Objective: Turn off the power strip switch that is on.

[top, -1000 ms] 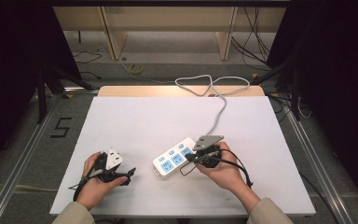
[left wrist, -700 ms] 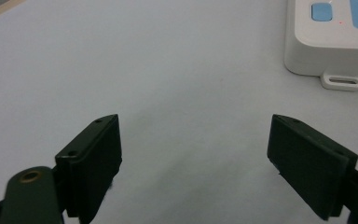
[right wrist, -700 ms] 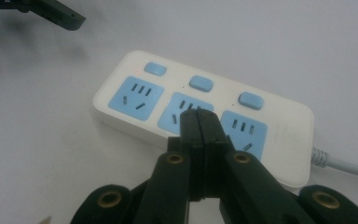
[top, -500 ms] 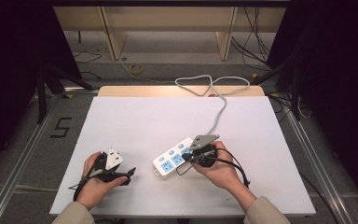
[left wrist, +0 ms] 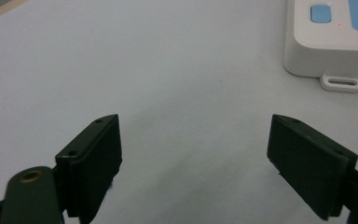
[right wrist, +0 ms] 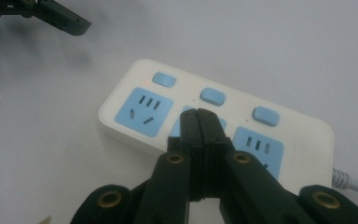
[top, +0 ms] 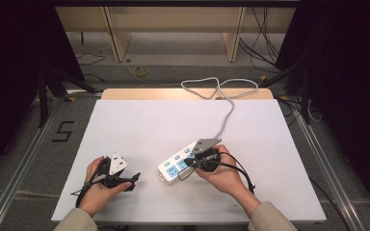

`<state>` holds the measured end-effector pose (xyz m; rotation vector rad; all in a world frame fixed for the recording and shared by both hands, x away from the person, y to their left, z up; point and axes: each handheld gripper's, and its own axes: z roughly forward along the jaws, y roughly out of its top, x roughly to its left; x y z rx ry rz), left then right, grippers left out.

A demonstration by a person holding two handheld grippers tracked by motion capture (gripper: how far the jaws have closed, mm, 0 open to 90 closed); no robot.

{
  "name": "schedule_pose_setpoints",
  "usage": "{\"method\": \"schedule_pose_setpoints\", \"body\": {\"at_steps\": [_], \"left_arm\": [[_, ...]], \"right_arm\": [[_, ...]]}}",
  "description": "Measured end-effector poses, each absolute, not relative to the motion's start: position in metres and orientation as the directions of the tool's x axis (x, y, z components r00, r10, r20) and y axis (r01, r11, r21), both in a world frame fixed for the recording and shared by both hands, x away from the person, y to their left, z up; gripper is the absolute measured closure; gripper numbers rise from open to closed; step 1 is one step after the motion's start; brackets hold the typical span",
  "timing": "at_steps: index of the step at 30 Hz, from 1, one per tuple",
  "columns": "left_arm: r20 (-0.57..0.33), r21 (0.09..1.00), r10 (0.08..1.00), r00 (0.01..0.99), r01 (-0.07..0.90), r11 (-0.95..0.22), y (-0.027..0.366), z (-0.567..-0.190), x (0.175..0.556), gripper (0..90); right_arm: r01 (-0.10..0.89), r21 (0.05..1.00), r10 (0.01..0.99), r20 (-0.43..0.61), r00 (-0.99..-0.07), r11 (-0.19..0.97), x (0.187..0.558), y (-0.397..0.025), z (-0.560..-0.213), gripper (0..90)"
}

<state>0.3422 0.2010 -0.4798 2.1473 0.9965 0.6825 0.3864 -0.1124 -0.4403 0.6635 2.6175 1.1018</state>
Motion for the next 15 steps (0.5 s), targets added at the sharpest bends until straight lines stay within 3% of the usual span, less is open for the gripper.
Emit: {"method": "schedule_pose_setpoints", "body": {"at_steps": [15], "left_arm": [[0.175, 0.747, 0.801, 0.573, 0.453, -0.487, 0.201, -0.479, 0.342, 17.6]], "right_arm": [[0.315, 0.706, 0.469, -0.027, -0.883, 0.635, 0.39, -0.101, -0.444, 90.0]]}}
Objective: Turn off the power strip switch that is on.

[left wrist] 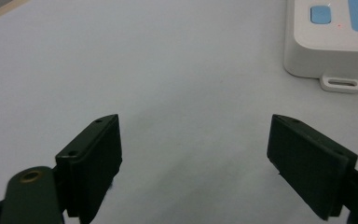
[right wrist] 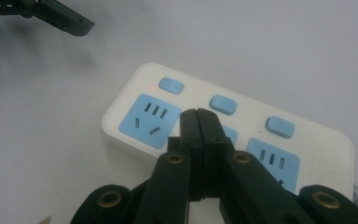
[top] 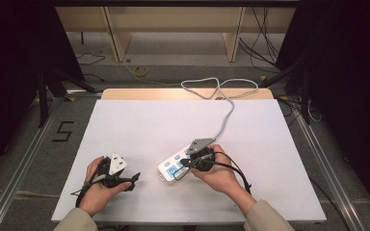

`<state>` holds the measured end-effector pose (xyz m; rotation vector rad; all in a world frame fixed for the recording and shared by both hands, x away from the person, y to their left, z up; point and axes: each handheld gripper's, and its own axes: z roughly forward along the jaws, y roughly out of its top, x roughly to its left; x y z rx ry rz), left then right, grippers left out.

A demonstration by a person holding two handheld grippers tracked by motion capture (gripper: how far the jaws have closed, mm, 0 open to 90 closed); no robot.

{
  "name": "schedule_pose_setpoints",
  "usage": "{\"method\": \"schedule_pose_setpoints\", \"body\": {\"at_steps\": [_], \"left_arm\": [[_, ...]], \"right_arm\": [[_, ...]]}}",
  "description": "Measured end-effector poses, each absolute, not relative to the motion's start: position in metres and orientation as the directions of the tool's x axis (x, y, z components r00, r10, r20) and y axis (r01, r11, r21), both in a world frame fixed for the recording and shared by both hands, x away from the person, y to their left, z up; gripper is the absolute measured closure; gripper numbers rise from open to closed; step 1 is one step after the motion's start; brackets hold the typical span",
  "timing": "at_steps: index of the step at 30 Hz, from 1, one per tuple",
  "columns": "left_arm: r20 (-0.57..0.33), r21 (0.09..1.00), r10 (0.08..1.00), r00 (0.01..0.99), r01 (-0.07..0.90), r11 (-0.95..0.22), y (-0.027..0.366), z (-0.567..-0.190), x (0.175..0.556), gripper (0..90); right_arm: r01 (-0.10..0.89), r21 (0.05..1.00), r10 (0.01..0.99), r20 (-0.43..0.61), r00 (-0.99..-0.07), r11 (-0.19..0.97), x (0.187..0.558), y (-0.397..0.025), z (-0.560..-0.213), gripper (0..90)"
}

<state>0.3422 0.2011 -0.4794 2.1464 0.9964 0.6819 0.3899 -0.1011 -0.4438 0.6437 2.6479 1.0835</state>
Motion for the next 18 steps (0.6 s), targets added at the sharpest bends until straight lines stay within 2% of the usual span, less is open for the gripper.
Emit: {"method": "schedule_pose_setpoints", "body": {"at_steps": [18], "left_arm": [[0.174, 0.749, 0.801, 0.573, 0.451, -0.485, 0.201, -0.479, 0.342, 17.6]], "right_arm": [[0.309, 0.694, 0.452, -0.027, -0.891, 0.65, 0.395, -0.086, -0.446, 90.0]]}}
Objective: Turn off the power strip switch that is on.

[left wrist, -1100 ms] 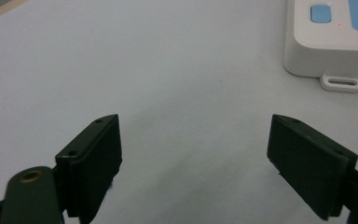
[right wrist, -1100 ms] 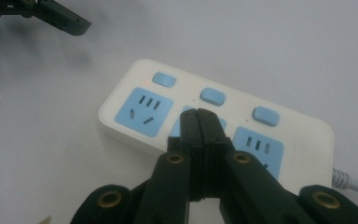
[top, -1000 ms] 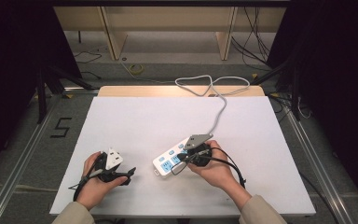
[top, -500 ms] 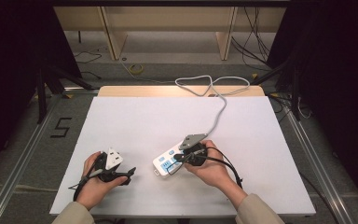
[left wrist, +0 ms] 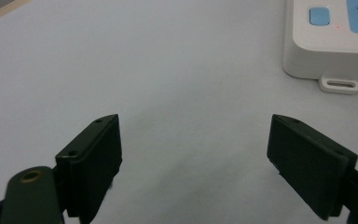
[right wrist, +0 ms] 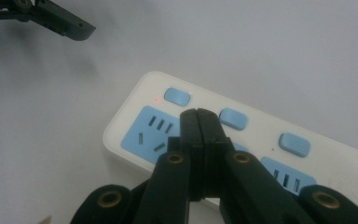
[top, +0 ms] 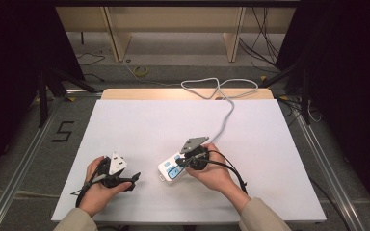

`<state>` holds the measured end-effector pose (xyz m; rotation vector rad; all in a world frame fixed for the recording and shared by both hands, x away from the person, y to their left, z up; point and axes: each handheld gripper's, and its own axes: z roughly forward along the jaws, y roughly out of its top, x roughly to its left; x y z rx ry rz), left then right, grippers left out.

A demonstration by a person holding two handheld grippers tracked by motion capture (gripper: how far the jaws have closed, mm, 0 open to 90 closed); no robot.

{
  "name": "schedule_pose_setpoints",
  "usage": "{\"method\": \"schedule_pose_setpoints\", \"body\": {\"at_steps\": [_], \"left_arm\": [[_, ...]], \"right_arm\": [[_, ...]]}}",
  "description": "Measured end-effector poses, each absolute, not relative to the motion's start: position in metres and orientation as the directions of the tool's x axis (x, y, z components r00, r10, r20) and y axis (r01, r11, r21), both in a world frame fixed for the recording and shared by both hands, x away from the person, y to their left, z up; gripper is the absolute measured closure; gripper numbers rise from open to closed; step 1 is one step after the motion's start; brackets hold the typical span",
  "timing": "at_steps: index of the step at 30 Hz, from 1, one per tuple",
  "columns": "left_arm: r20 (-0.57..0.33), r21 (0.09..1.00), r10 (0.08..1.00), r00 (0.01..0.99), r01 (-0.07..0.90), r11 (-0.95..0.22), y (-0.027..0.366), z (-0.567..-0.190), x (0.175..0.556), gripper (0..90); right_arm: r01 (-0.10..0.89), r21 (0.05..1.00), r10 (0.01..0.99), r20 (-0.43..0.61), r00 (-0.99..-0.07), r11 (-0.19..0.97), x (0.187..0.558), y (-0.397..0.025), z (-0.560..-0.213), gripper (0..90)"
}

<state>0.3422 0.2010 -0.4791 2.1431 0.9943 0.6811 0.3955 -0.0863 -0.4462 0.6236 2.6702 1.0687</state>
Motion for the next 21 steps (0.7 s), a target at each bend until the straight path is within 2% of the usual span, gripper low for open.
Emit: {"method": "schedule_pose_setpoints", "body": {"at_steps": [21], "left_arm": [[0.174, 0.75, 0.8, 0.574, 0.449, -0.486, 0.201, -0.479, 0.342, 17.7]], "right_arm": [[0.307, 0.682, 0.44, -0.024, -0.898, 0.664, 0.402, -0.068, -0.447, 90.0]]}}
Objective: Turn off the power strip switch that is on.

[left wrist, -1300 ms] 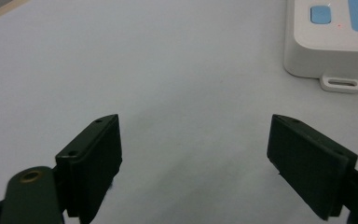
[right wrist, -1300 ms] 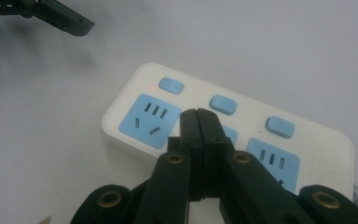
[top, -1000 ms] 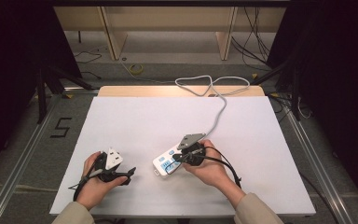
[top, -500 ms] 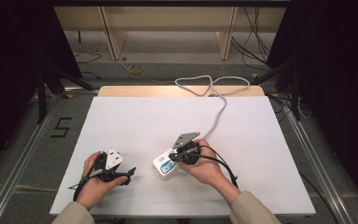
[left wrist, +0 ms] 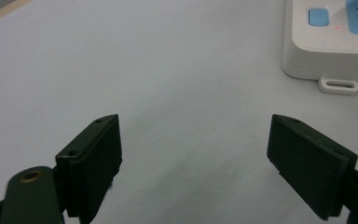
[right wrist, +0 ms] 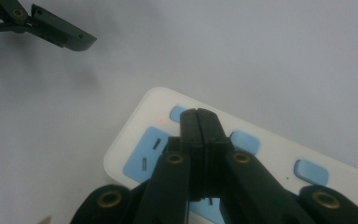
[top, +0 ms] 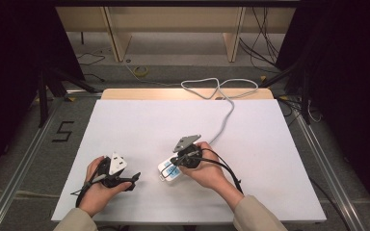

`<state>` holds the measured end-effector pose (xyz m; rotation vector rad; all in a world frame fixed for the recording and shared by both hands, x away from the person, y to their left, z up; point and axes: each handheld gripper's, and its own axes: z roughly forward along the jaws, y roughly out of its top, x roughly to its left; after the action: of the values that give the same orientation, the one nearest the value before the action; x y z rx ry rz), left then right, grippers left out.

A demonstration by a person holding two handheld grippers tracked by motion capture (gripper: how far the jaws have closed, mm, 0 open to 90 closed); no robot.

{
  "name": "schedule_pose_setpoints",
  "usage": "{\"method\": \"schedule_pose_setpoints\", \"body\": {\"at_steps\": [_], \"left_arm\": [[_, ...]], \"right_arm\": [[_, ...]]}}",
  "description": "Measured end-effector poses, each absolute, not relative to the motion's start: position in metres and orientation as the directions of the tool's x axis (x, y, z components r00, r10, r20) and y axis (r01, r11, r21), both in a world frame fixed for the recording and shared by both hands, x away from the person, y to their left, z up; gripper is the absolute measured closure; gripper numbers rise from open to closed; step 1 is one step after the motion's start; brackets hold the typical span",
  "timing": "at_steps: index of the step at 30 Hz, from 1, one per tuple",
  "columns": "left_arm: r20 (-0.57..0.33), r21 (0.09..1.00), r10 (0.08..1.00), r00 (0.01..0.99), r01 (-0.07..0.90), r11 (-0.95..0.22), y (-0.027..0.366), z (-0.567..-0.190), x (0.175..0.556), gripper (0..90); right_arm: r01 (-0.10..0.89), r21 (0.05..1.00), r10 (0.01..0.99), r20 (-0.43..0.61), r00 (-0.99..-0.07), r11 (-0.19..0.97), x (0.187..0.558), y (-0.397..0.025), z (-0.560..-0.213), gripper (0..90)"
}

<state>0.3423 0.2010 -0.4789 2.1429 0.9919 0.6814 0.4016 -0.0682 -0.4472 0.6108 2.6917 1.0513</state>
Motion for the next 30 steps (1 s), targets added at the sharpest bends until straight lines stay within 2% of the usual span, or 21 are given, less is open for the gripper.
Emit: {"method": "schedule_pose_setpoints", "body": {"at_steps": [30], "left_arm": [[0.174, 0.749, 0.797, 0.578, 0.447, -0.489, 0.201, -0.479, 0.343, 17.7]], "right_arm": [[0.305, 0.663, 0.428, -0.026, -0.903, 0.684, 0.409, -0.049, -0.451, 90.0]]}}
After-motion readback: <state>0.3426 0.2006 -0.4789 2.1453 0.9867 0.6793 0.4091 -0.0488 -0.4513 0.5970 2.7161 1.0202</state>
